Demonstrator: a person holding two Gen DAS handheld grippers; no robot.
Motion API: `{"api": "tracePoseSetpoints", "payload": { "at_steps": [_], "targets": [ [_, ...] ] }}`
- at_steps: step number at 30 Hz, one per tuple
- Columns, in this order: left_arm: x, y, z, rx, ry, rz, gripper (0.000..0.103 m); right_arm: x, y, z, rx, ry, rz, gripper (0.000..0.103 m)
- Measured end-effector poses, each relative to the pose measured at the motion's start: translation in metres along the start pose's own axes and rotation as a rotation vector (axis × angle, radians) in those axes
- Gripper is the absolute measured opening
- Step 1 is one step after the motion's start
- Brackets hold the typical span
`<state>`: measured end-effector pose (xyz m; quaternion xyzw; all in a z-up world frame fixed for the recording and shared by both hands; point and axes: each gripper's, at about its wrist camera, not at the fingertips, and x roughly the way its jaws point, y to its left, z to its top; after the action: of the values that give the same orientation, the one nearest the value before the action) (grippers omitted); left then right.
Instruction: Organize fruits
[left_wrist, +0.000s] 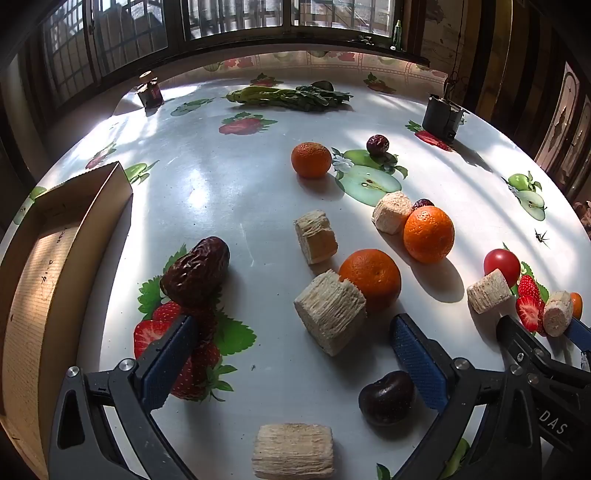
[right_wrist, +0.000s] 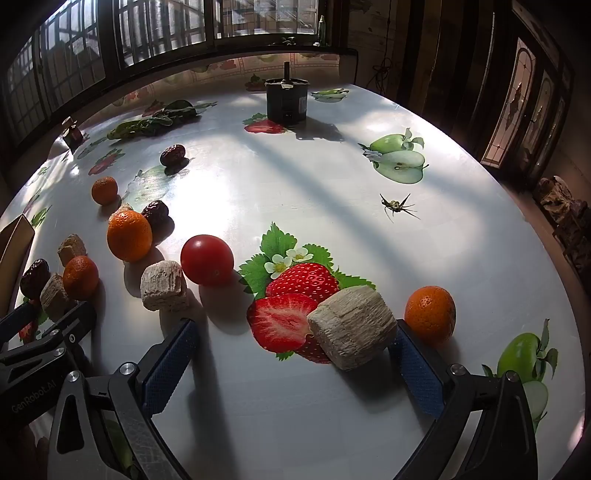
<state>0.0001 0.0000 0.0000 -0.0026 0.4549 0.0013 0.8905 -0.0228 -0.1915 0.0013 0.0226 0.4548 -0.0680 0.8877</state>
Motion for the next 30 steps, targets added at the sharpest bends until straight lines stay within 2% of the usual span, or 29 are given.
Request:
{"api": "tracePoseSetpoints", "payload": {
  "at_steps": [30],
  "targets": [
    [-0.0006, -0.0011, -0.0007, -0.014, 0.004, 0.010, 0.103, 0.0001, 0.0006, -0.0003, 0.003, -0.002, 0.000, 0.102]
  ]
}}
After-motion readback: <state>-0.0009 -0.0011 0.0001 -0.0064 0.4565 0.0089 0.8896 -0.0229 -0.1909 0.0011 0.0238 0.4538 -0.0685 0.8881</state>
